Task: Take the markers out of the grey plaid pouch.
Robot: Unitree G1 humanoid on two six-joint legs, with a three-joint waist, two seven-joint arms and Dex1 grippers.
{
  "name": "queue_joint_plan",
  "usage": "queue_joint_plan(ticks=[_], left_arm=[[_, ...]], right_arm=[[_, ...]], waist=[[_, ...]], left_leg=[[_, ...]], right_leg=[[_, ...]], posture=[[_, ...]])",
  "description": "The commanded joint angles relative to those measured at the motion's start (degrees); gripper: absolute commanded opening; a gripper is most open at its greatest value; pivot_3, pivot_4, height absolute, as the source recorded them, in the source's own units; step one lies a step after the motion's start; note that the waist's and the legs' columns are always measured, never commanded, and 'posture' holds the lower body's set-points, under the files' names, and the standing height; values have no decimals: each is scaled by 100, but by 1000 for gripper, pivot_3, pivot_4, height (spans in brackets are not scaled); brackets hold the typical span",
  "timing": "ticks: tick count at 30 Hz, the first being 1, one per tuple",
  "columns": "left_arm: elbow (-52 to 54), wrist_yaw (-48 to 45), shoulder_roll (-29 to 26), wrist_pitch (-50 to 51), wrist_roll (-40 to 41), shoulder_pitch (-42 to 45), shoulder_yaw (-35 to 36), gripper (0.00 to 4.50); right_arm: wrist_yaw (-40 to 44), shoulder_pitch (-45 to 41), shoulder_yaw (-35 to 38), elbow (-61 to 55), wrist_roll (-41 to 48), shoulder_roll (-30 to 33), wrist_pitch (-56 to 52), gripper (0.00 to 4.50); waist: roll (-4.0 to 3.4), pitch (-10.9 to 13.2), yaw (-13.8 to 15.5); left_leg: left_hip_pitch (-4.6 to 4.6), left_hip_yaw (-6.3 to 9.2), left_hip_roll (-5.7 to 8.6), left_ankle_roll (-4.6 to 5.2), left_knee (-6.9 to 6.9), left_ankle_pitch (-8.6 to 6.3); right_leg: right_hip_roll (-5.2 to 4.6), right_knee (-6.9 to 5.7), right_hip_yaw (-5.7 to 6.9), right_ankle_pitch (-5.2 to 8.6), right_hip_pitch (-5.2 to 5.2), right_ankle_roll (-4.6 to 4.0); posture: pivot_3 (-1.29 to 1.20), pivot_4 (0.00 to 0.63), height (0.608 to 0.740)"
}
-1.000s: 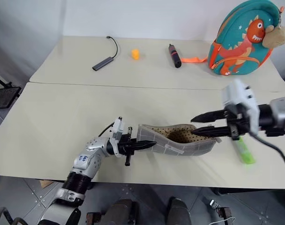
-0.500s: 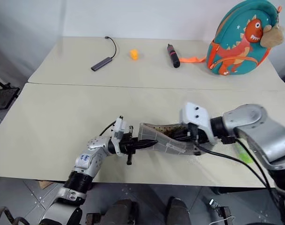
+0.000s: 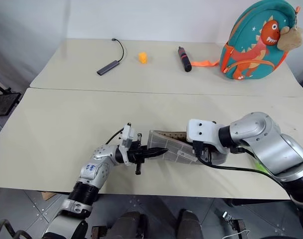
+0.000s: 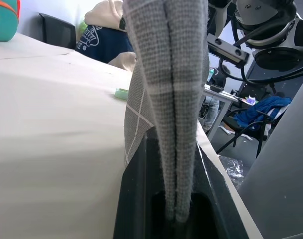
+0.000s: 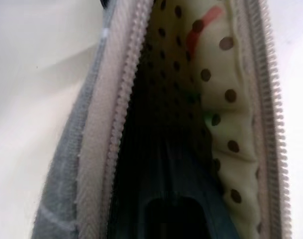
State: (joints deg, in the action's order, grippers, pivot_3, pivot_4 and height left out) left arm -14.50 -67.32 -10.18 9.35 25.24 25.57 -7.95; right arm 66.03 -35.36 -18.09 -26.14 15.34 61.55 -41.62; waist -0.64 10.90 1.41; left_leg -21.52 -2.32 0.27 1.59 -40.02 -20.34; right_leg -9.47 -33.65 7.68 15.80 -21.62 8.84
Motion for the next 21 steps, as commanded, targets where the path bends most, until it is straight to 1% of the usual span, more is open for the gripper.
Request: queue_joint_plan(ticks=[1, 5, 8, 10, 11, 15, 20, 21], left_arm=[[191, -58, -8, -92, -7, -44, -42, 0], [272, -99, -13, -95, -36, -93, -99, 0], [367, -119, 18, -66, -33, -158, -182, 0], [415, -127, 24, -57, -39, -189, -236, 0], [430, -119, 30, -51, -40, -196, -252, 0], [456, -106, 31, -45, -40, -206, -273, 0], [427, -75, 28, -55, -41, -188, -248, 0], [418, -74, 24, -58, -40, -183, -239, 0]], right_arm=[[227, -145, -66, -356, 177, -42, -404, 1568], [180, -296, -313, -469, 54, -113, -890, 1568], [-1, -370, -792, -483, -261, -263, -1162, 1568], [-225, -550, -1199, -459, -649, -331, -1462, 1568], [-275, -622, -1291, -425, -713, -414, -1534, 1568], [-421, -837, -1680, -391, -1122, -561, -1542, 1568], [-335, -730, -1927, -536, -1229, -577, -1587, 1568], [-325, -704, -1913, -535, -1227, -589, -1579, 1396]], waist=[[0, 0, -1], [0, 0, 1], [0, 0, -3], [0, 0, -10], [-1, -1, -14], [-1, -1, -14], [0, -1, -15], [0, -1, -15]], left_leg=[[0, 0, 0, 0, 0, 0], [0, 2, -2, 0, 0, 0], [0, 3, -2, -1, 0, -1], [0, 3, -2, -1, 0, -1], [0, 3, -2, -1, 0, -1], [1, 3, -2, -2, -1, -1], [1, 2, -1, -2, -1, -1], [1, 2, 0, -2, -1, -1]], right_leg=[[0, 0, 0, 0, 0, 0], [1, 0, 0, 0, 0, 0], [1, 1, 0, 0, 0, 0], [0, 1, -1, 0, 0, 0], [0, 0, -1, 0, 0, 0], [0, -1, -1, 0, -1, 0], [1, -1, -1, 0, -1, 0], [1, -1, -1, 0, -1, 0]], posture=[[0, 150, 740], [0, 150, 740], [0, 150, 740], [0, 150, 740], [0, 150, 740], [0, 150, 740], [0, 150, 740], [0, 150, 740]])
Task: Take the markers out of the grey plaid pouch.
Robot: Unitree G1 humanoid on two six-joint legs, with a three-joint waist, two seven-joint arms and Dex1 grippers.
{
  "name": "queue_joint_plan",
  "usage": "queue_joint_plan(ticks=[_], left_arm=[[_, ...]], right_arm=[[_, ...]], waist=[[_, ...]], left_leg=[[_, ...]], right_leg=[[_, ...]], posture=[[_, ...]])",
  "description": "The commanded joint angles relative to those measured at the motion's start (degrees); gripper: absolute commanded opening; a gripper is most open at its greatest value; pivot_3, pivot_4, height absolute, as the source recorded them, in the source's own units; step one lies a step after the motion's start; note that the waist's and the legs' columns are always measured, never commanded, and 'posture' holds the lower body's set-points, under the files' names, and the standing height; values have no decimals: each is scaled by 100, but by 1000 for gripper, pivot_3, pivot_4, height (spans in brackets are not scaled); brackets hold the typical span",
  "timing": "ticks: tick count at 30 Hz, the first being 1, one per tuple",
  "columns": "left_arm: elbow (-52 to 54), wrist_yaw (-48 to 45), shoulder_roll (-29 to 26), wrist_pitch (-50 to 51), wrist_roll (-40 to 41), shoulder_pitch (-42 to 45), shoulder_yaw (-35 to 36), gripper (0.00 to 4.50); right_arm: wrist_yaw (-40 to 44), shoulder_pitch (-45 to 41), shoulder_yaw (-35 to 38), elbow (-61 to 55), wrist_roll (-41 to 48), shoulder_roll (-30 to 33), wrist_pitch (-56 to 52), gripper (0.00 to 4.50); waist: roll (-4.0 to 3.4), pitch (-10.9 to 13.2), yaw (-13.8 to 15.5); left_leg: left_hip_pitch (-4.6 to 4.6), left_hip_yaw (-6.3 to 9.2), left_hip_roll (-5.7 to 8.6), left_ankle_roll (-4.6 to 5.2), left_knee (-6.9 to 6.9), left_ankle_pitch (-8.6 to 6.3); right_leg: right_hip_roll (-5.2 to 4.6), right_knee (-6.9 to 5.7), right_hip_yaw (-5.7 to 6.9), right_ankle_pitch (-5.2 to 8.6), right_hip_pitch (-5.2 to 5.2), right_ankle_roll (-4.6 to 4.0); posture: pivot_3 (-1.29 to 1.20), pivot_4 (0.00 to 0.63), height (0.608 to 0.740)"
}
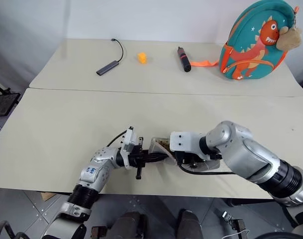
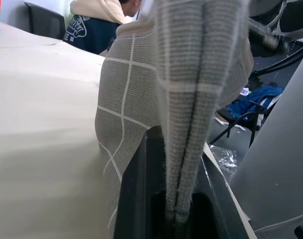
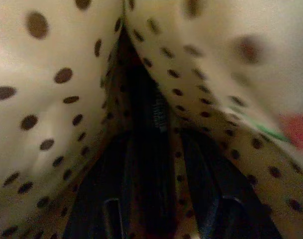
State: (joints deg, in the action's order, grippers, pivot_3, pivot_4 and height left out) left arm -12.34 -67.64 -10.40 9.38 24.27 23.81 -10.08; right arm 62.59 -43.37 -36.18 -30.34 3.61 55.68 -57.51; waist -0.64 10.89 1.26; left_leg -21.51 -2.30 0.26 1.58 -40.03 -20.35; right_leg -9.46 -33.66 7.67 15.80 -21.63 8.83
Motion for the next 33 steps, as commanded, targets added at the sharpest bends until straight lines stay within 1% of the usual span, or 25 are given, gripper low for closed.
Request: queue_joint_plan(ticks=[1, 2, 3, 4, 9, 10, 12, 14, 15, 17, 19, 21, 22, 23, 24, 27, 29, 33], left_arm=[[196, -43, 39, -65, 58, -4, -18, 0], [188, -45, 31, -69, 58, 0, -10, 0], [176, -42, 25, -74, 57, 5, 3, 0], [160, -43, 19, -81, 55, 13, 12, 0], [134, -34, 10, -94, 49, 34, 32, 0], [140, -29, 1, -94, 48, 33, 38, 0], [157, -20, -21, -87, 48, 22, 56, 0], [173, -4, -32, -79, 47, 4, 76, 0], [181, -1, -37, -76, 44, -7, 80, 0], [187, -2, -45, -74, 43, -19, 88, 0], [200, 2, -51, -65, 50, -34, 98, 0], [210, 7, -59, -52, 59, -44, 105, 0], [214, 7, -63, -49, 61, -49, 105, 0], [210, 10, -67, -43, 67, -48, 107, 0], [208, 13, -72, -38, 72, -45, 109, 0], [209, 22, -84, -26, 90, -40, 109, 0], [208, 21, -91, -12, 98, -35, 114, 0], [197, 31, -98, 3, 106, -10, 136, 0]], right_arm=[[36, 110, -92, -113, -61, -4, 29, 1195], [65, 113, -88, -104, -76, 9, 73, 1019], [72, 114, -34, -66, -73, -3, 137, 651], [100, 104, 10, -28, -69, 1, 199, 566], [180, 114, 427, 164, 41, -34, 713, 563], [228, 135, 645, 214, 148, -26, 827, 563], [363, 234, 1317, 363, 564, -133, 1309, 563], [676, 418, 1943, 470, 1070, -248, 2051, 563], [878, 515, 2169, 468, 1303, -223, 2219, 563], [1014, 627, 2412, 531, 1394, -113, 2369, 563], [1243, 780, 2822, 675, 1777, -211, 2633, 563], [1504, 942, 3241, 732, 2371, -444, 2844, 562], [1460, 1018, 3394, 735, 2561, -546, 2794, 452], [1406, 1103, 3551, 758, 2766, -672, 2763, 140], [1371, 1180, 3686, 800, 2941, -762, 2732, 23], [1454, 1316, 3940, 901, 3380, -901, 2691, 23], [1469, 1401, 3963, 900, 3402, -856, 2751, 23], [1219, 1512, 4131, 805, 3627, -822, 2549, 23]], waist=[[0, 0, 1], [0, 0, 1], [0, 0, 0], [0, 0, -1], [0, 0, -2], [0, 0, -1], [1, 1, -1], [2, 1, 5], [2, 1, 8], [2, 1, 22], [4, 2, 20], [3, 2, 14], [3, 2, 2], [4, 2, 5], [7, 2, 8], [7, 2, 9], [6, 2, 13], [6, 2, 20]], left_leg=[[0, 0, 0, 0, 0, 0], [0, 0, 0, 0, 0, 0], [0, 0, 0, 0, 0, 0], [0, 0, 0, 0, 0, 0], [0, -2, 0, 0, 0, 0], [0, -1, 0, 0, 0, 0], [0, -3, 1, 0, 0, 0], [0, -3, 0, 0, 1, 0], [0, -2, 0, 0, 2, 0], [0, -1, 0, 0, 2, 0], [-1, -2, 2, 1, 3, 0], [0, -2, 1, 2, 3, -1], [0, -3, 0, 1, 3, 0], [2, -4, -2, 1, 4, 0], [3, -1, -3, 1, 4, 0], [4, -3, -2, 1, 1, 0], [4, -4, -1, 1, 1, 0], [4, -2, -1, 1, 2, 0]], right_leg=[[0, 0, 0, 0, 0, 0], [0, 0, 0, 0, 0, 0], [0, 0, 1, 0, 0, 0], [0, 0, 0, 0, 0, 0], [1, 0, 1, 0, 0, 0], [1, 0, 1, 0, 0, 0], [1, 0, 0, 0, 0, 0], [1, 0, 0, 0, 0, 0], [3, 1, 2, 0, 0, 0], [3, 2, 3, 0, 2, 0], [2, 3, 2, 0, 2, 0], [2, 2, 3, 0, 2, 1], [4, 3, 2, 0, 2, 1], [5, 0, 1, 0, 2, 1], [6, 0, 4, 0, 4, 0], [6, -2, 0, 0, 4, 0], [5, -2, -2, 0, 4, 0], [5, 0, 0, 0, 4, 0]], posture=[[0, 150, 740], [0, 150, 740], [0, 150, 740], [0, 150, 740], [0, 150, 740], [0, 150, 740], [0, 150, 740], [0, 150, 740], [0, 150, 740], [0, 150, 740], [0, 150, 740], [0, 150, 740], [0, 150, 740], [0, 150, 740], [0, 150, 740], [0, 150, 740], [0, 150, 740], [0, 150, 740]])
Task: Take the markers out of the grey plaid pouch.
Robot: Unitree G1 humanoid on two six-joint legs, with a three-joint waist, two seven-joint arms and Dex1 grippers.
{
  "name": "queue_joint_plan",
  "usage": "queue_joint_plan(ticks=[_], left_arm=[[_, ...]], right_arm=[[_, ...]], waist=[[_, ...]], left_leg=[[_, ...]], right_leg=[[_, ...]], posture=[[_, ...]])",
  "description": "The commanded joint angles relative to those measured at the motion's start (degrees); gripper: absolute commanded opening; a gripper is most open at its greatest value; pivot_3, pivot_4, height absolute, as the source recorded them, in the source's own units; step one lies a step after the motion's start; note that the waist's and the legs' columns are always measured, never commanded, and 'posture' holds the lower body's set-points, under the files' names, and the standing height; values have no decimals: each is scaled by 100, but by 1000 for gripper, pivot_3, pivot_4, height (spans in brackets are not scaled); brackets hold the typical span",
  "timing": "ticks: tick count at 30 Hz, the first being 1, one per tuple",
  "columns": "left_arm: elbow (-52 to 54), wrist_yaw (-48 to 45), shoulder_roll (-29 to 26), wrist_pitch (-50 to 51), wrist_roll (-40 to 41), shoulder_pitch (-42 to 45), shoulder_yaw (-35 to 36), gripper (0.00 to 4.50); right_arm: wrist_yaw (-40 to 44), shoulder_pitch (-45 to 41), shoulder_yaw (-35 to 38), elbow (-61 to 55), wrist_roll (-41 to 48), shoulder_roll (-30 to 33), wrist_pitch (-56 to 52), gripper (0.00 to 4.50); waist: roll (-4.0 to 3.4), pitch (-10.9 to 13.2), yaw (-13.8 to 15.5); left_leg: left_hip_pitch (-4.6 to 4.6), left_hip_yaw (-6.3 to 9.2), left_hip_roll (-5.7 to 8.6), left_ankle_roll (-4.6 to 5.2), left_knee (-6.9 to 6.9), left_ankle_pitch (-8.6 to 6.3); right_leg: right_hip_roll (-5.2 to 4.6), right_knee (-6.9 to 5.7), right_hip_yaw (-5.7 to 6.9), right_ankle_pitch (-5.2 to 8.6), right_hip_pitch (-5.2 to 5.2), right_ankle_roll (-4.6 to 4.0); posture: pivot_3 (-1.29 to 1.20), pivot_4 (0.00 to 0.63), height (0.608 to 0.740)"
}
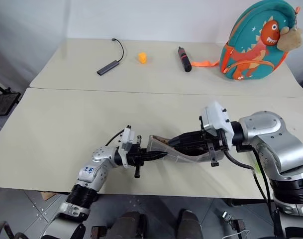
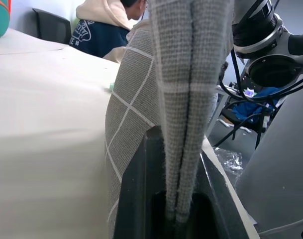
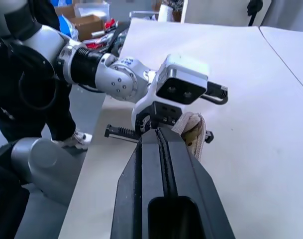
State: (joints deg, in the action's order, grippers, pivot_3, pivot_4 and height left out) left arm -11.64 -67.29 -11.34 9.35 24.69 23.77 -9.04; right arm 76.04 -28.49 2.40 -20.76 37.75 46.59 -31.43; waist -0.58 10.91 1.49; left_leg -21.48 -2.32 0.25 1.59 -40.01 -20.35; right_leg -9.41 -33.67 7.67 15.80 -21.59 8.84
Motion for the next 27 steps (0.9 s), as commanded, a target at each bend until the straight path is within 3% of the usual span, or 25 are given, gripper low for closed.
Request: queue_joint_plan(ticks=[1, 7, 9, 14, 25, 27], left_arm=[[132, -3, -9, 7, 65, -10, 35, 0], [150, -7, -35, 23, 70, -33, 45, 0], [122, -8, -31, 8, 66, -26, 46, 0], [120, 19, 20, 2, 61, -13, 19, 0], [158, 63, 25, 4, 62, -67, 26, 0], [149, 67, 29, 8, 66, -58, 27, 0]], right_arm=[[-121, 41, 283, -141, 176, 129, -19, 23], [-171, -310, -77, 124, -349, 874, -423, 181], [-55, -433, -261, 161, -599, 1037, -255, 616], [259, -428, -591, -17, -652, 1275, -331, 2285], [342, -346, 73, 209, -162, 878, 190, 2285], [350, -318, 142, 306, -179, 919, 232, 1898]], waist=[[0, 0, -6], [0, 0, -8], [-1, 0, -12], [-1, 0, -3], [0, 0, 4], [0, 0, 1]], left_leg=[[0, -1, 0, 0, 0, 0], [0, -1, 0, 0, 0, 0], [1, -4, -1, 0, 0, 0], [0, -2, -2, 0, 1, 0], [-1, -2, 0, 0, 0, 0], [-1, -2, 0, 0, 0, 0]], right_leg=[[0, 0, -1, 0, 0, 0], [-1, 0, -1, 0, 0, 0], [-1, -2, -4, 0, -3, 0], [0, 1, -1, 0, -3, -1], [-1, 0, -1, 0, -2, 0], [-1, 0, -1, 0, -2, 0]], posture=[[0, 150, 740], [0, 150, 740], [0, 150, 740], [0, 150, 740], [0, 150, 740], [0, 150, 740]])
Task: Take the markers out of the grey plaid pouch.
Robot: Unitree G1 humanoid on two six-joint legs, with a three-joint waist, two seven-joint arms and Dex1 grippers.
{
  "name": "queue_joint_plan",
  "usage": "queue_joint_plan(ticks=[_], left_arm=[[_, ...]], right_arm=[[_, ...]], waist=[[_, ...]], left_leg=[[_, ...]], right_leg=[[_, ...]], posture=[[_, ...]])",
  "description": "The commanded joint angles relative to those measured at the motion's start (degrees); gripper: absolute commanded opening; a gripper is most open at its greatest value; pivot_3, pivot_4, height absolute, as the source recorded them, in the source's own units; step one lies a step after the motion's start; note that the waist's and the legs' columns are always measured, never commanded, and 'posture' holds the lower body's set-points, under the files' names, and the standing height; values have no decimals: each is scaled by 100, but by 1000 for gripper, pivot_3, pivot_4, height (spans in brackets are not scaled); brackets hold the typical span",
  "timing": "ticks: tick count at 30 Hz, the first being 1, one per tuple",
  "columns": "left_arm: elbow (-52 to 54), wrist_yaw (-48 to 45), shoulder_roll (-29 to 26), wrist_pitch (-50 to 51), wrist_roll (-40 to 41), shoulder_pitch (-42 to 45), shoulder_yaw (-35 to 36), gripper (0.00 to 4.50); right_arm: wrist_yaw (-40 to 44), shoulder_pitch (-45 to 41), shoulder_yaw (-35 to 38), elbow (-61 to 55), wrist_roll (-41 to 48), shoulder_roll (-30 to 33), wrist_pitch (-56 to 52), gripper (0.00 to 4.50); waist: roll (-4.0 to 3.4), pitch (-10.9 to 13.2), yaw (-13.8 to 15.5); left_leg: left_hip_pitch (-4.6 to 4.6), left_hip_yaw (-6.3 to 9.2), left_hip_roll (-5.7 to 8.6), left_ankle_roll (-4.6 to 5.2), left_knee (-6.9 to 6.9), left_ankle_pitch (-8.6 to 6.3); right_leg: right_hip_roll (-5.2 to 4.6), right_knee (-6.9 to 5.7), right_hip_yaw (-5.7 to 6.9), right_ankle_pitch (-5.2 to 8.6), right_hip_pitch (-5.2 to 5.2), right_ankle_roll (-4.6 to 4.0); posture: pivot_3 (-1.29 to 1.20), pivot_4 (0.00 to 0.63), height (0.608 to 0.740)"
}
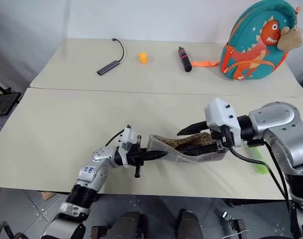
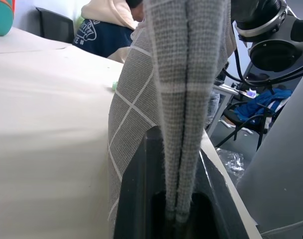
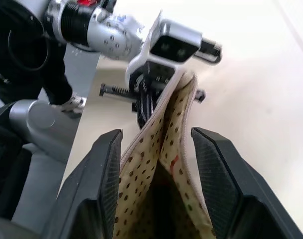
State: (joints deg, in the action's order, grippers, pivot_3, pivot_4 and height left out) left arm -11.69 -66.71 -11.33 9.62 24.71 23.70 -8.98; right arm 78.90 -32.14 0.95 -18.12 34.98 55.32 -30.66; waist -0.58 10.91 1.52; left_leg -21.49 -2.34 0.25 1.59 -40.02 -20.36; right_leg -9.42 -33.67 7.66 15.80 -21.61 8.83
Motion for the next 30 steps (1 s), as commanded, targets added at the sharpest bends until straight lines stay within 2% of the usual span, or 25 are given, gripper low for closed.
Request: queue_joint_plan(ticks=[1, 6, 10, 15, 18, 21, 30], left_arm=[[161, 10, 27, -15, 66, -55, 19, 0], [149, -4, 17, -5, 72, -37, 19, 0], [129, -21, 22, -4, 72, -16, 10, 0], [103, -41, 40, -16, 63, 13, -7, 0], [105, -31, 51, -15, 67, 13, 0, 0], [94, -36, 50, -15, 61, 20, 1, 0], [55, -41, 86, -35, 42, 31, -25, 0]], right_arm=[[75, 51, 312, 77, 78, 70, 193, 1673], [227, 88, 321, 122, 37, 328, 102, 49], [350, 222, 3, 47, -352, 596, 242, 49], [-42, -6, -451, -65, -615, 500, -189, 49], [-115, -115, -705, -141, -757, 523, -369, 619], [-80, -193, -894, -161, -964, 507, -231, 1613], [-424, -819, -1870, -481, -1737, 73, -572, 1613]], waist=[[0, 0, -2], [0, 0, -2], [0, 0, -6], [0, 0, -13], [-1, 0, -13], [0, 0, 1], [-1, 0, -21]], left_leg=[[0, 0, 0, 0, 0, 0], [0, -1, 0, 0, 0, 0], [0, 0, 0, 0, 0, 0], [1, -1, -3, 0, 0, 0], [1, 0, -3, 0, 0, 0], [0, 0, -2, 0, 0, 0], [1, 1, -3, -1, -1, 0]], right_leg=[[0, 0, 0, 0, 0, 0], [0, 0, 0, 0, 0, 0], [0, 1, 0, 0, 0, 0], [0, 0, -1, 0, 0, 0], [0, 0, -1, 0, 0, 0], [0, 1, -1, 0, 0, 0], [0, -1, 0, 0, -1, 0]], posture=[[0, 150, 740], [0, 150, 740], [0, 150, 740], [0, 150, 740], [0, 150, 740], [0, 150, 740], [0, 150, 740]])
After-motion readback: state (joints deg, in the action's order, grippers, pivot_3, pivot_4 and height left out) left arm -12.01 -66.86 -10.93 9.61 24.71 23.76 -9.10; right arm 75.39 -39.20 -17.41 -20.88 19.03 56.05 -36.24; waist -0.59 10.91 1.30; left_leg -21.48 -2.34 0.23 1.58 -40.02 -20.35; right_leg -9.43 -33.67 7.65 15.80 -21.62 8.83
